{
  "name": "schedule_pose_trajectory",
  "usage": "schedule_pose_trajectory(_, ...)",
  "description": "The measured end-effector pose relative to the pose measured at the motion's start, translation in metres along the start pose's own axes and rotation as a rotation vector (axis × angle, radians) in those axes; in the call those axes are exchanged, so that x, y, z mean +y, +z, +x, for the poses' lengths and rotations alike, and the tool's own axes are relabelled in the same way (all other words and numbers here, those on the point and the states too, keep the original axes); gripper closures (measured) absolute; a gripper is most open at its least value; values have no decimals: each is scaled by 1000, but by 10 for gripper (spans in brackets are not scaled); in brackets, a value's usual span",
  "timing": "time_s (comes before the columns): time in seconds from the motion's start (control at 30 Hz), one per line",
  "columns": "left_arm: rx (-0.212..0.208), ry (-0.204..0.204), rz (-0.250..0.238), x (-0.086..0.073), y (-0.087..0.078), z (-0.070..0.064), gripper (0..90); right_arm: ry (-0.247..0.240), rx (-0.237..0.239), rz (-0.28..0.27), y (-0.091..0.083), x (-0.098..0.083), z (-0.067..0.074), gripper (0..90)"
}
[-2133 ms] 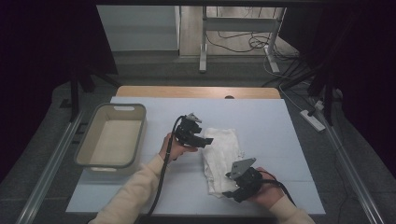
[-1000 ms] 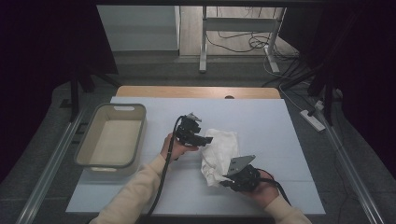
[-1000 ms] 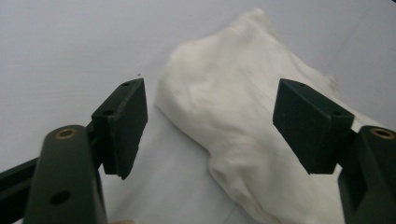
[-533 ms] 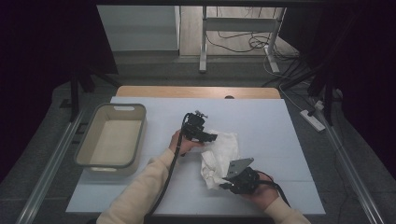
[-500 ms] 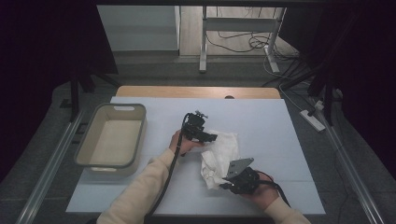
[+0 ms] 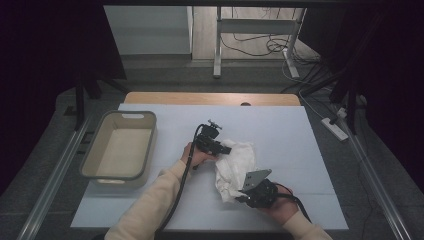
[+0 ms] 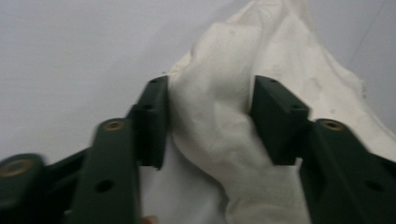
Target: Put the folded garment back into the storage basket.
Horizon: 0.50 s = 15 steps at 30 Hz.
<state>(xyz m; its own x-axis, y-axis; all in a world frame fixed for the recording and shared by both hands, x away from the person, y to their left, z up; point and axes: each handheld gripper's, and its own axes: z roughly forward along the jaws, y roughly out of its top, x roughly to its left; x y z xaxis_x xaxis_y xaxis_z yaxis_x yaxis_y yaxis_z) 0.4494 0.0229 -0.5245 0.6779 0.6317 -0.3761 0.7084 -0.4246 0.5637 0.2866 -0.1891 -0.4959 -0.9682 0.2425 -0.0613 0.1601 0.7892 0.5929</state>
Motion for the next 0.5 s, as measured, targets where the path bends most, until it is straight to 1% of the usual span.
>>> schedule_pose_trajectory(0.03, -4, 1, -1, 0, 0, 0, 594, -2, -5, -3, -1, 1, 0, 790)
schedule_pose_trajectory(0.1, -6, 14, -2, 0, 0, -1, 666, 2, -8, -11, -3, 1, 0, 789)
schedule_pose_trajectory(0.2, -6, 31, -13, 1, -1, -5, 743, 3, -15, -16, -5, 1, -1, 789)
schedule_pose_trajectory(0.33, -8, 45, -28, 0, -4, -7, 770, -3, -29, -29, -9, 2, 1, 790)
schedule_pose_trajectory(0.5, -8, 47, -61, 1, -9, -8, 774, 4, -42, -54, -15, 2, 0, 790)
